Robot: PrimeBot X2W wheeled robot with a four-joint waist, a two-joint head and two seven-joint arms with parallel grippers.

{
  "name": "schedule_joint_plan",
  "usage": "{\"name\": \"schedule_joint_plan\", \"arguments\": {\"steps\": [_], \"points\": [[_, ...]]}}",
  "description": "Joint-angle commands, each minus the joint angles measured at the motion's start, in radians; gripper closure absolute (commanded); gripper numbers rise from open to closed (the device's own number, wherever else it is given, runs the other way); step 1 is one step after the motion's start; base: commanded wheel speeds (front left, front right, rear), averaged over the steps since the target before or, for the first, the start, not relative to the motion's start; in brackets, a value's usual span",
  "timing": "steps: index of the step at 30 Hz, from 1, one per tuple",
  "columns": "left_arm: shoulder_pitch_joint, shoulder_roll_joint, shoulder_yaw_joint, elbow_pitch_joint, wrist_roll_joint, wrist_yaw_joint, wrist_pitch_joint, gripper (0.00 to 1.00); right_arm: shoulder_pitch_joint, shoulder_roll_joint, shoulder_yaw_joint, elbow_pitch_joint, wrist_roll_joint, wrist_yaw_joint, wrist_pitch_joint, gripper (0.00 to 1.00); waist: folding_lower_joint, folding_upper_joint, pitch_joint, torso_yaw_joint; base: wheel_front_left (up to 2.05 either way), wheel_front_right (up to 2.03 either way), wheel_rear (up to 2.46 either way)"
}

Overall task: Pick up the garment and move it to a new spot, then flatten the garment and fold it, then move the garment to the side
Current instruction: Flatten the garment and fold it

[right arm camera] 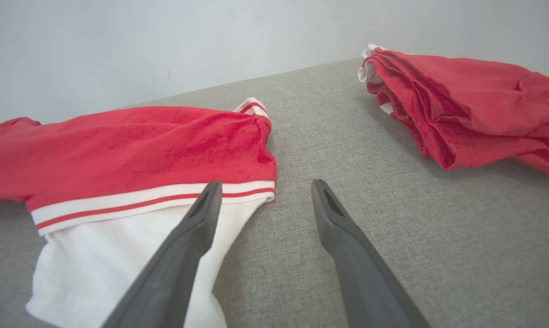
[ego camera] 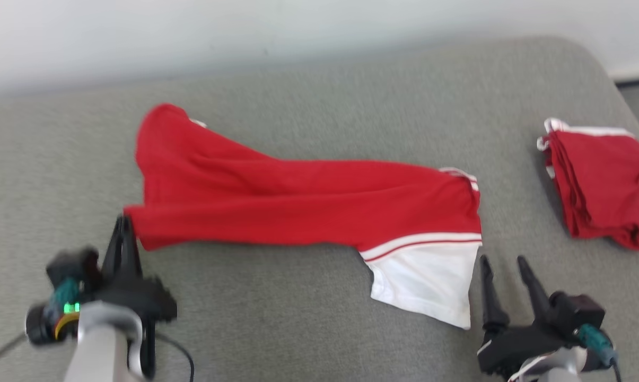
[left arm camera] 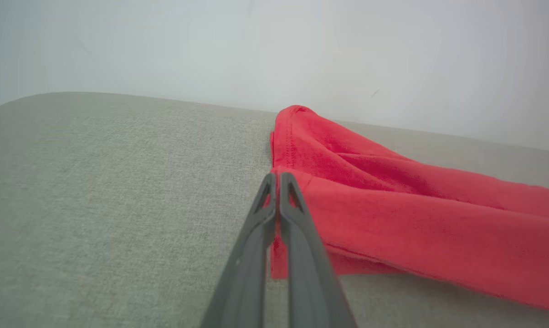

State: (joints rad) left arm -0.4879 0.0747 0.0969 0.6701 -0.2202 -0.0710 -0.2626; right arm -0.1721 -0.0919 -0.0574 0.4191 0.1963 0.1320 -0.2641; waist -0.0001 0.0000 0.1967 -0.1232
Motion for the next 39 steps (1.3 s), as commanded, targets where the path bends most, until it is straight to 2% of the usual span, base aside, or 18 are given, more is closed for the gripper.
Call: {"name": "schedule_joint_plan", "arguments": {"steps": [1, 7, 15, 18, 19, 20, 30, 39], "points": [[0.036, -0.003, 0.008, -0.011, -0.006, -0.001, -0.003, 1.0, 0.019, 0.007, 0.003, 0.004, 0.003, -0.003, 0.0, 0.0, 0.0001, 0.0, -0.087, 0.052, 0.0, 0.0, 0.0], [0.198, -0.019, 0.002, -0.045, -0.035, -0.01, -0.003, 1.0, 0.065, 0.024, 0.009, 0.027, 0.004, -0.003, 0.0, 0.0, 0.0001, 0.0, -0.181, 0.081, 0.0, 0.0, 0.0], [0.324, -0.024, -0.049, 0.01, -0.08, -0.013, -0.003, 1.0, 0.087, 0.032, 0.019, 0.04, 0.005, -0.003, 0.001, 0.0, 0.0001, 0.0, -0.206, 0.065, 0.0, 0.0, 0.0], [0.344, -0.024, -0.057, 0.013, -0.098, -0.001, -0.003, 1.0, 0.088, 0.033, 0.028, 0.049, 0.004, -0.003, 0.001, 0.0, 0.0001, 0.0, -0.204, 0.05, 0.0, 0.0, 0.0], [0.349, -0.024, -0.061, -0.002, -0.096, 0.003, -0.003, 0.73, 0.087, 0.033, 0.032, 0.05, 0.003, -0.003, 0.001, 0.0, 0.0001, 0.0, -0.204, 0.044, 0.0, 0.0, 0.0], [0.354, -0.024, -0.065, -0.014, -0.092, 0.008, -0.003, 0.0, 0.085, 0.033, 0.035, 0.051, 0.002, -0.003, 0.001, 0.0, 0.0001, 0.0, -0.202, 0.04, 0.0, 0.0, 0.0], [0.431, -0.024, -0.021, -0.153, -0.009, 0.046, -0.003, 0.0, 0.088, 0.034, 0.036, 0.001, -0.001, -0.003, 0.001, 0.0, 0.0001, 0.0, -0.204, 0.02, 0.0, 0.0, 0.0], [0.513, -0.024, -0.037, -0.288, 0.063, 0.068, -0.003, 0.0, 0.085, 0.037, 0.084, -0.086, -0.038, -0.003, 0.001, 0.0, 0.0001, 0.0, -0.21, 0.018, 0.0, 0.0, 0.0]]}}
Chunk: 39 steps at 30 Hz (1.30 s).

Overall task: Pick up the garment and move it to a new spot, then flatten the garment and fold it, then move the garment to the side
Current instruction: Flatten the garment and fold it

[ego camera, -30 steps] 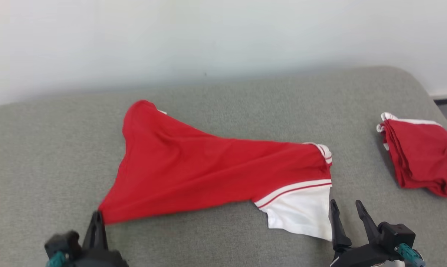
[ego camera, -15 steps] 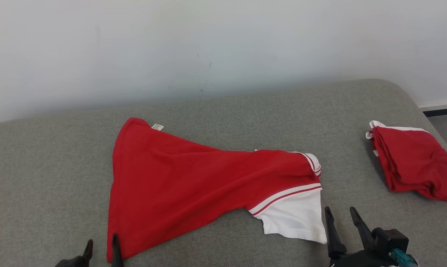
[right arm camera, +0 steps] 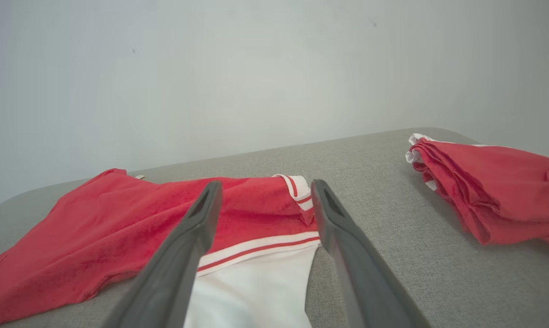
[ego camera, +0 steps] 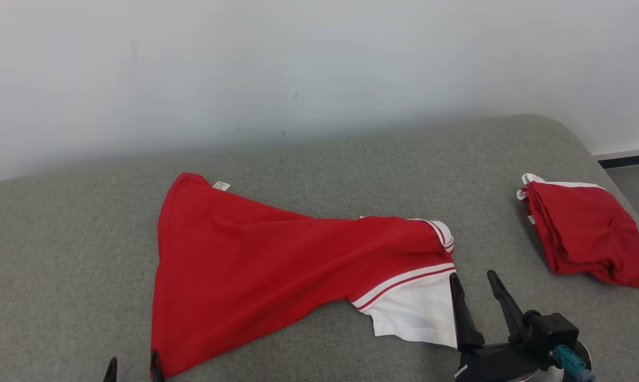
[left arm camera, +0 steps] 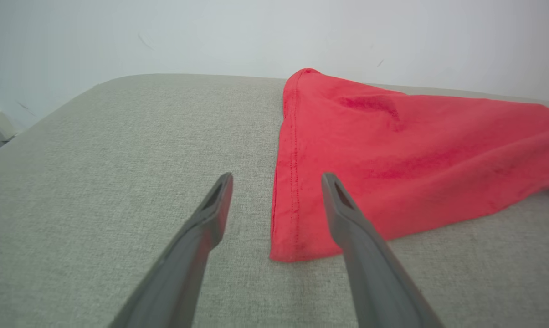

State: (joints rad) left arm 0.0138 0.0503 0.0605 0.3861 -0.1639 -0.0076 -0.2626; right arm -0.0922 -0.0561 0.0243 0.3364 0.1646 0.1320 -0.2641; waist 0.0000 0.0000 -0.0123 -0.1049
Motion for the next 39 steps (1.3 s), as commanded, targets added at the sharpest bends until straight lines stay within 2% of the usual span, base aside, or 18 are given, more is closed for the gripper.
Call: {"name": "schedule_joint_plan", "arguments": {"steps": [1, 14, 22, 31, 39], "points": [[0.019, 0.0, 0.003, -0.009, 0.007, 0.008, -0.003, 0.0, 0.008, 0.002, 0.003, -0.007, -0.006, -0.003, 0.001, 0.0, 0.0, 0.0, -0.002, 0.0, 0.0, 0.0, 0.0], [0.057, 0.0, -0.009, -0.07, 0.037, 0.013, -0.003, 0.0, 0.032, 0.006, 0.03, 0.04, -0.036, -0.003, 0.001, 0.0, 0.0, 0.0, -0.015, 0.007, 0.0, 0.0, 0.0], [0.069, 0.0, -0.019, -0.069, 0.027, 0.018, -0.003, 0.0, 0.01, -0.026, 0.071, 0.067, -0.091, -0.003, 0.001, 0.0, 0.0, 0.0, -0.013, 0.006, 0.0, 0.0, 0.0], [0.064, 0.0, -0.016, -0.074, 0.025, 0.01, -0.003, 0.0, 0.011, -0.03, 0.062, 0.077, -0.109, -0.003, 0.001, 0.0, 0.0, 0.0, -0.011, 0.004, 0.0, 0.0, 0.0], [0.053, 0.0, -0.058, -0.074, 0.0, 0.02, -0.003, 0.0, 0.005, -0.038, 0.051, 0.088, -0.108, -0.003, 0.001, 0.0, 0.0, 0.0, 0.037, 0.014, 0.0, 0.0, 0.0]]}}
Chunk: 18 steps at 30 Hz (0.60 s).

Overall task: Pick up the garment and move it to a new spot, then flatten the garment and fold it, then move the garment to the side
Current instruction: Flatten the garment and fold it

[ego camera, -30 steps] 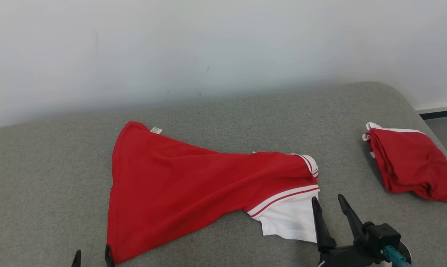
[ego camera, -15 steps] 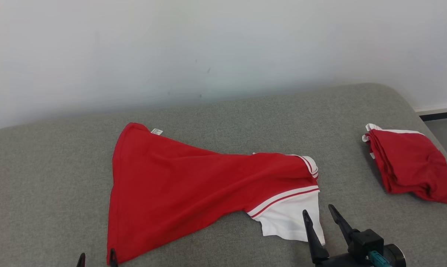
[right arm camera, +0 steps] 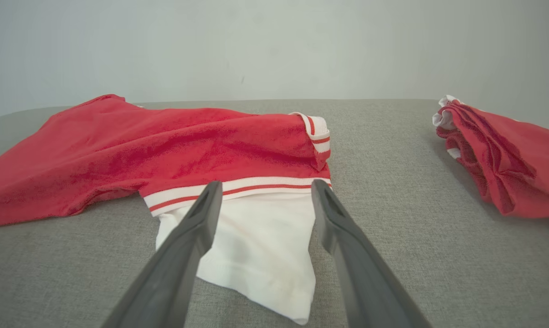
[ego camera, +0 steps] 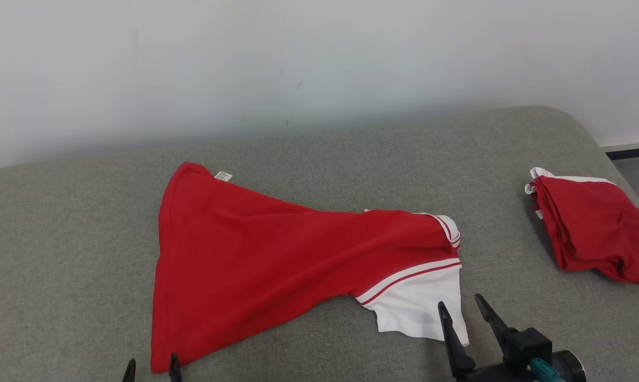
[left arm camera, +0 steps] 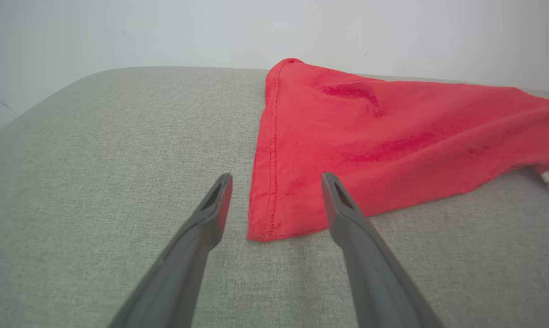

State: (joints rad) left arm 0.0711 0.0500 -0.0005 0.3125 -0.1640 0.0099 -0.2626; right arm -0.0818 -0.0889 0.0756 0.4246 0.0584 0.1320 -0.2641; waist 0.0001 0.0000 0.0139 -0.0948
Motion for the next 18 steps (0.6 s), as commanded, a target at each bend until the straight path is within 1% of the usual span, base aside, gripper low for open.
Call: {"name": "schedule_joint_plan", "arguments": {"steps": [1, 10, 16, 17, 18], "points": [[-0.008, 0.001, -0.004, 0.0, -0.005, 0.006, -0.003, 0.0, -0.005, -0.006, -0.004, 0.002, 0.0, -0.003, 0.001, 0.0, -0.0001, 0.0, 0.018, 0.005, 0.0, 0.0, 0.0], [-0.058, 0.001, -0.038, 0.013, -0.02, 0.012, -0.003, 0.0, -0.025, -0.013, -0.035, 0.049, 0.014, -0.003, 0.001, 0.0, -0.0001, 0.0, 0.098, 0.017, 0.0, 0.0, 0.0], [-0.086, 0.001, -0.055, 0.017, -0.022, 0.014, -0.003, 0.0, -0.04, -0.005, -0.06, 0.122, 0.021, -0.003, 0.001, 0.0, -0.0001, 0.0, 0.128, 0.024, 0.0, 0.0, 0.0], [-0.092, 0.001, -0.058, 0.018, -0.022, 0.015, -0.003, 0.0, -0.042, -0.005, -0.057, 0.132, 0.021, -0.003, 0.001, 0.0, -0.0001, 0.0, 0.131, 0.025, 0.0, 0.0, 0.0], [-0.097, 0.001, -0.059, 0.019, -0.023, 0.015, -0.003, 0.0, -0.042, -0.004, -0.049, 0.144, 0.022, -0.003, 0.001, 0.04, -0.0001, 0.0, 0.133, 0.025, 0.0, 0.0, 0.0]]}}
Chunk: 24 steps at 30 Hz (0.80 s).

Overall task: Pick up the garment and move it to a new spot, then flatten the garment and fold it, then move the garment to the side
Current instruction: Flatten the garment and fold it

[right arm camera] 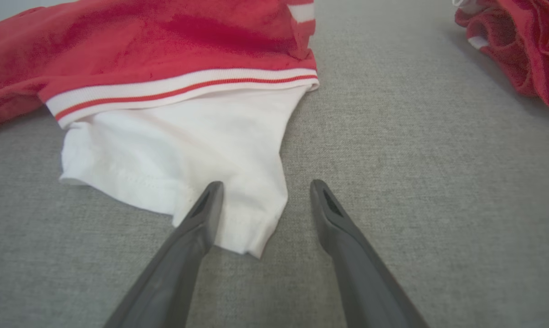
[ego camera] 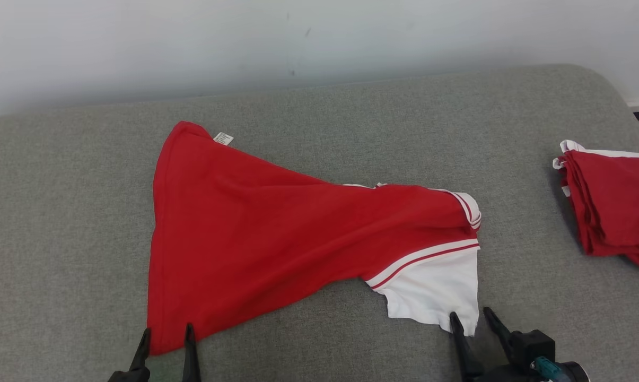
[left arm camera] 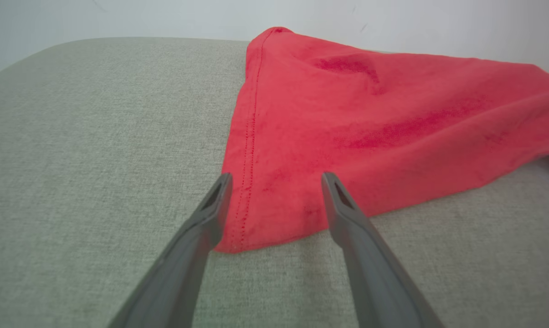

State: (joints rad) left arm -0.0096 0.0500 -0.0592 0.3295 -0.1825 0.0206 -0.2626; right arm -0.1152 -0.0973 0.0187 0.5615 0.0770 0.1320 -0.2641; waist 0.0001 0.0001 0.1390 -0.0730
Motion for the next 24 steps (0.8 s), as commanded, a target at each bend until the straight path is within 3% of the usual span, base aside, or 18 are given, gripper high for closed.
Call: {"name": "schedule_joint_plan", "arguments": {"steps": [1, 3, 4, 5, 6, 24], "points": [[-0.019, 0.001, -0.002, 0.001, -0.004, 0.005, -0.003, 0.0, -0.008, 0.005, 0.013, 0.021, 0.004, -0.003, 0.001, 0.11, -0.0001, -0.0001, 0.011, 0.003, 0.0, 0.0, 0.0], [-0.021, 0.001, -0.002, 0.002, -0.003, 0.004, -0.003, 0.0, -0.008, 0.003, 0.022, 0.043, 0.011, -0.003, 0.001, 0.38, -0.0001, -0.0001, 0.014, 0.002, 0.0, 0.0, 0.0], [-0.023, 0.001, 0.0, 0.004, -0.002, 0.004, -0.003, 0.0, -0.007, 0.003, 0.024, 0.058, 0.014, -0.003, 0.002, 0.79, -0.0001, -0.0001, 0.014, 0.001, 0.0, 0.0, 0.0], [-0.025, 0.001, 0.001, 0.005, -0.003, 0.004, -0.003, 0.0, -0.005, 0.004, 0.03, 0.074, 0.018, -0.003, 0.002, 0.95, -0.0001, -0.0001, 0.013, 0.0, 0.0, 0.0, 0.0], [-0.025, 0.001, 0.003, 0.006, -0.003, 0.005, -0.003, 0.0, -0.004, 0.005, 0.034, 0.087, 0.024, -0.003, 0.003, 1.0, -0.0001, -0.0001, 0.011, -0.002, 0.0, 0.0, 0.0], [0.009, 0.001, 0.006, 0.058, -0.065, 0.031, -0.003, 0.0, 0.035, -0.072, -0.068, -0.011, 0.037, -0.003, 0.001, 1.0, -0.0001, -0.0001, -0.005, -0.045, 0.0, 0.0, 0.0]]}}
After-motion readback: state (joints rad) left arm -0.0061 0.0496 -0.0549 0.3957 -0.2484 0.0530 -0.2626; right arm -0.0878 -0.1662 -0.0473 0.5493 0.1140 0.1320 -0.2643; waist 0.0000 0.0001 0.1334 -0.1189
